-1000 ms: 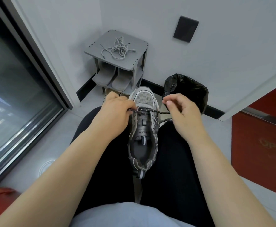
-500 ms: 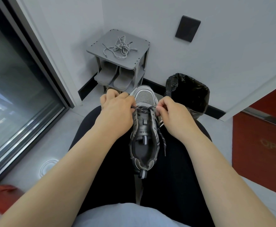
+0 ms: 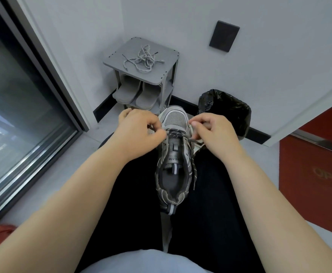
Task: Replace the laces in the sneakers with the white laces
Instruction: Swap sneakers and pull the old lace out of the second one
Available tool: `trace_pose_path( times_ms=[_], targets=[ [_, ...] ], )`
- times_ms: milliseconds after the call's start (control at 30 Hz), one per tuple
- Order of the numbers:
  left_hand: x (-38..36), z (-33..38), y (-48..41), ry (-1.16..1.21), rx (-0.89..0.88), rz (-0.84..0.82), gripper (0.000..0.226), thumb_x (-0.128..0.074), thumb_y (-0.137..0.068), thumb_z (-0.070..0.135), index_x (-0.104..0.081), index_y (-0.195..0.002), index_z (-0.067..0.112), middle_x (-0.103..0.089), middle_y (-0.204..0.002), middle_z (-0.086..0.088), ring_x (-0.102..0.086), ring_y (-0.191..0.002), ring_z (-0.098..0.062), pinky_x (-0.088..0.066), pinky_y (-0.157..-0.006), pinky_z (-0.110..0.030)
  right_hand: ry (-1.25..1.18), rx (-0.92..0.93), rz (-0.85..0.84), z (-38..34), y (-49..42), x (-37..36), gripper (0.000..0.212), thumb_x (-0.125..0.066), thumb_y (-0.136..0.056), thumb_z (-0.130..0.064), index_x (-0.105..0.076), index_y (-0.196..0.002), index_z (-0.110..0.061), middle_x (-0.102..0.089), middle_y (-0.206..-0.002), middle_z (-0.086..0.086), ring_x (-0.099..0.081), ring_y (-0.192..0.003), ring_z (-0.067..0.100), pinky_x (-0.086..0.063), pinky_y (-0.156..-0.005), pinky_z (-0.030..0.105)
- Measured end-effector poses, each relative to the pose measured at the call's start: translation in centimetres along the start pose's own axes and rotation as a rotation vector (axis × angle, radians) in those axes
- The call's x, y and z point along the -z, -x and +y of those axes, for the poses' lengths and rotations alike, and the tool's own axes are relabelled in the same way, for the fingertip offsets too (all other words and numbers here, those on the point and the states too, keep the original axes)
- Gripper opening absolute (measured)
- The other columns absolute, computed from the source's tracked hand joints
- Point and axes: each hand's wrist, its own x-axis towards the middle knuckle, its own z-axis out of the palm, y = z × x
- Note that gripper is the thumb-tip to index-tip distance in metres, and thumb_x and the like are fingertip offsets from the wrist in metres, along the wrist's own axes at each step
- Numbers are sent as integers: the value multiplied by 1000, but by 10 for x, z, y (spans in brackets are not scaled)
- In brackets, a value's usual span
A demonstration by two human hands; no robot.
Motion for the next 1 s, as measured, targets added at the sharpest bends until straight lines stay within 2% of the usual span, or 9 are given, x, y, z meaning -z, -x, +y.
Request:
trace_pose_path(
  times_ms=[67,167,333,467,633,767,867,933,1000],
  targets=[
    [4,2,-5,78,41,-65,38,-45,-80,41,-66,-65,14,-69,-73,2,-60,-80,-8,-34,-100,-29,81,4,-64,-2,-5,0,16,-67,-83,-19,-67,-75,-33,-64,-65,-14,-60,-65,1,-45,-67,17],
    [4,4,-18,17,51,-118,44,-44,-93,40,-68,-67,14,-63,-59,4,-55,-60,-5,-44,-65,-25,134,-24,-135,-3,-9,-6,10,-72,-79,-21,-71,-77,-31,-61,-63,-17,-59,-64,2,-51,-70,24],
    [-7,7,-36,7,-16,-191,15,-61,-86,24,-69,-98,28,-66,-91,10,-58,-79,-8,-47,-78,-26,268,13,-157,-4,-13,-14,6,-62,-86,-22,-68,-86,-23,-63,-84,-6,-57,-78,12,-50,-80,35],
    [-12,8,-39,22,-15,-233,14,-73,-77,23,-73,-90,27,-68,-88,4,-61,-82,-11,-47,-77,-24,336,95,-82,-2,-10,-16,9,-49,-94,-24,-56,-91,-20,-60,-101,2,-55,-93,21,-44,-84,39],
    [-15,6,-38,73,9,-174,9,-73,-76,22,-72,-84,18,-64,-75,5,-58,-72,-10,-40,-66,-13,51,171,211,-2,-12,-11,9,-45,-95,-17,-52,-90,-19,-58,-86,-1,-56,-81,15,-42,-75,27],
    [-18,10,-33,255,20,-61,5,-58,-89,17,-61,-86,18,-69,-76,5,-64,-72,-10,-48,-67,-13,-250,175,404,-1,-13,-3,14,-46,-95,-15,-50,-88,-26,-58,-83,-3,-59,-78,15,-45,-74,21],
    [-16,12,-32,376,16,125,14,-52,-92,16,-54,-81,25,-69,-74,5,-62,-67,-7,-49,-66,-13,-313,115,261,-1,-14,-1,9,-58,-91,-16,-56,-94,-24,-60,-88,-11,-57,-82,3,-44,-78,14],
    [-14,11,-34,453,-32,236,15,-55,-89,18,-57,-80,30,-67,-73,9,-63,-73,-14,-51,-76,-28,-364,87,21,-2,-16,-2,21,-65,-86,-18,-58,-106,-22,-62,-96,-12,-58,-88,-4,-45,-83,12],
    [-14,11,-34,457,-85,278,15,-61,-84,18,-62,-81,33,-66,-75,15,-62,-79,-10,-51,-80,-30,-304,97,-196,-5,-17,-8,23,-68,-84,-19,-62,-106,-17,-62,-92,-13,-58,-84,-7,-44,-80,9]
  ],
)
